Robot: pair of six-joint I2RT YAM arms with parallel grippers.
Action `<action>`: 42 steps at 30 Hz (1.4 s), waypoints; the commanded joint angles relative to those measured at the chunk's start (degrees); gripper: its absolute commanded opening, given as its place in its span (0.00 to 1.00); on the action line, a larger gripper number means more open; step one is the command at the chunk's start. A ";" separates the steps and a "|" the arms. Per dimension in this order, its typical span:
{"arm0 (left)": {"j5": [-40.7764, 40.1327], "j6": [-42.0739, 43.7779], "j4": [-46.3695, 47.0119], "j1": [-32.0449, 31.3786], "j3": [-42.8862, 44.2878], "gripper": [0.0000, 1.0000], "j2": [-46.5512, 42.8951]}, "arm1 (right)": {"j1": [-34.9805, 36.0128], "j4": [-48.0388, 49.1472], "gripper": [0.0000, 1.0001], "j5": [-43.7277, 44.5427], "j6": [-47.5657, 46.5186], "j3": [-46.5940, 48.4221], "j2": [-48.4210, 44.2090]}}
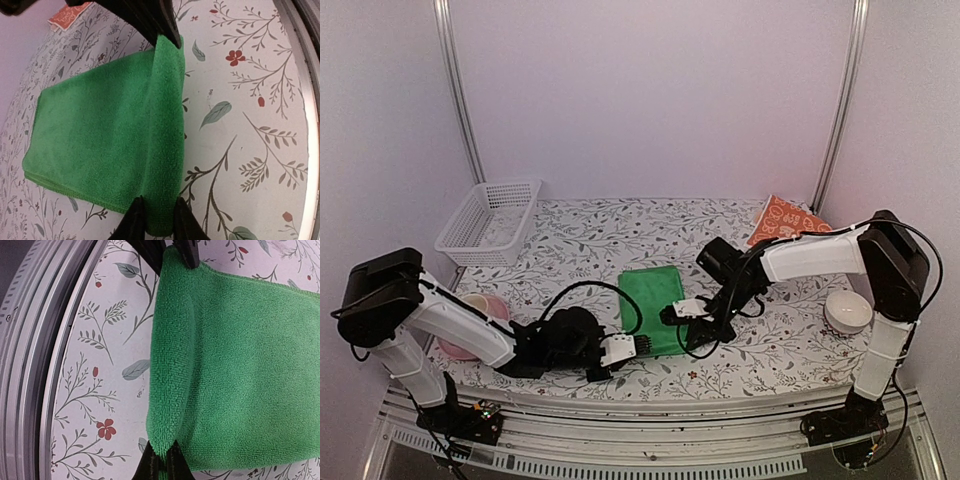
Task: Roll the towels
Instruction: Roll the towel at the center of the board.
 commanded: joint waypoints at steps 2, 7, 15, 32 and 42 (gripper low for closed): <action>4.08 -1.88 -3.48 1.71 2.78 0.17 0.38 | -0.17 -1.34 0.03 -0.76 0.53 1.48 0.61; 5.79 -3.63 -5.09 2.99 3.74 0.00 1.34 | -0.34 -1.36 0.03 -0.11 0.79 1.82 0.93; 9.34 -7.31 -7.00 6.98 5.01 0.00 0.49 | -1.60 -0.70 0.16 1.42 2.36 2.62 1.11; 8.06 -9.54 -10.59 8.83 8.06 0.00 4.49 | -2.56 7.99 0.47 9.79 6.13 0.26 -0.73; 6.46 -10.78 -14.87 9.71 11.27 0.00 8.60 | -2.68 15.58 0.73 10.69 2.26 -6.50 -8.88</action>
